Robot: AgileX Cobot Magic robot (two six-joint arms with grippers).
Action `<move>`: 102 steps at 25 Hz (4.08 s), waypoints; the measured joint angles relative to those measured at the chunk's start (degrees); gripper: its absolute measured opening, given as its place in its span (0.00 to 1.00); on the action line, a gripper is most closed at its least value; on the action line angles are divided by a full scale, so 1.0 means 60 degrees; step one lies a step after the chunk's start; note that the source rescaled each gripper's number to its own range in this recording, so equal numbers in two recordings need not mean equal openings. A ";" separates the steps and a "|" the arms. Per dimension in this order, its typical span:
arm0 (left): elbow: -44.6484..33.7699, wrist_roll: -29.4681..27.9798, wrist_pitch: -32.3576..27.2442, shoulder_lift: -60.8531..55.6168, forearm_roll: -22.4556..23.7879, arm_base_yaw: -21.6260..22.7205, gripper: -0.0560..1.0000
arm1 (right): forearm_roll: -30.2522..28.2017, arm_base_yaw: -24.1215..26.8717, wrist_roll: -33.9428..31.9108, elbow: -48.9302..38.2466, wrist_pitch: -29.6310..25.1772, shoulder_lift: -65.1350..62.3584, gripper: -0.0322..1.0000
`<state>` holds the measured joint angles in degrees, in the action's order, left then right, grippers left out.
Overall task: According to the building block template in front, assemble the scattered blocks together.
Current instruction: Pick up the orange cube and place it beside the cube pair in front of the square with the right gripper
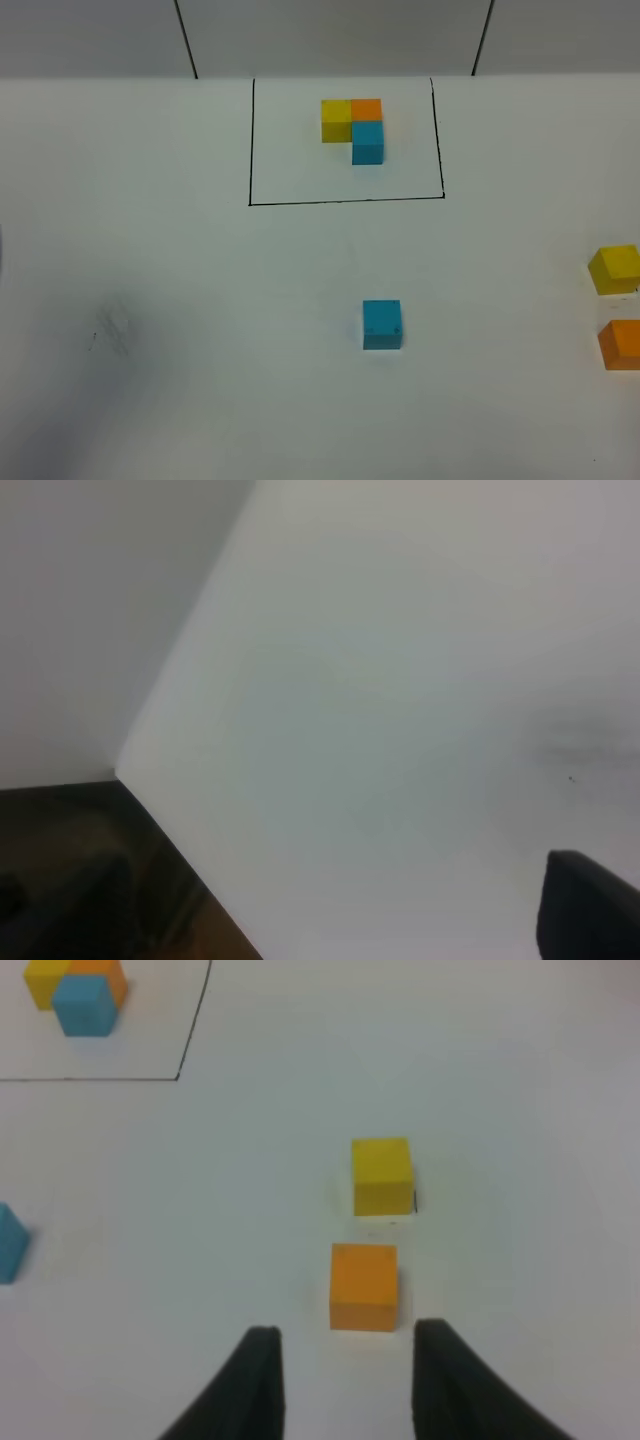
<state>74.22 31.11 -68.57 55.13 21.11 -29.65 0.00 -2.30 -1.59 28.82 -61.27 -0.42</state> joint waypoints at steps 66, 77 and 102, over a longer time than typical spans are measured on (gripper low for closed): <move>-0.7511 -0.6495 0.1141 -0.9259 -0.2669 0.4393 0.70 | 0.0000 0.0000 0.0000 0.0000 0.0000 0.0000 0.10; -0.7511 -0.6480 0.1141 -0.9259 -0.2669 0.4644 0.70 | 0.0000 0.0000 0.0000 0.0000 0.0000 0.0000 0.10; -0.7511 -0.6480 0.1141 -0.9259 -0.2669 0.4644 0.70 | 0.0000 0.0000 0.0000 0.0000 0.0000 0.0000 0.10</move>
<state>29.16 -7.77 -61.73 -0.42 5.09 -1.79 0.00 -2.30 -1.59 28.82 -61.27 -0.42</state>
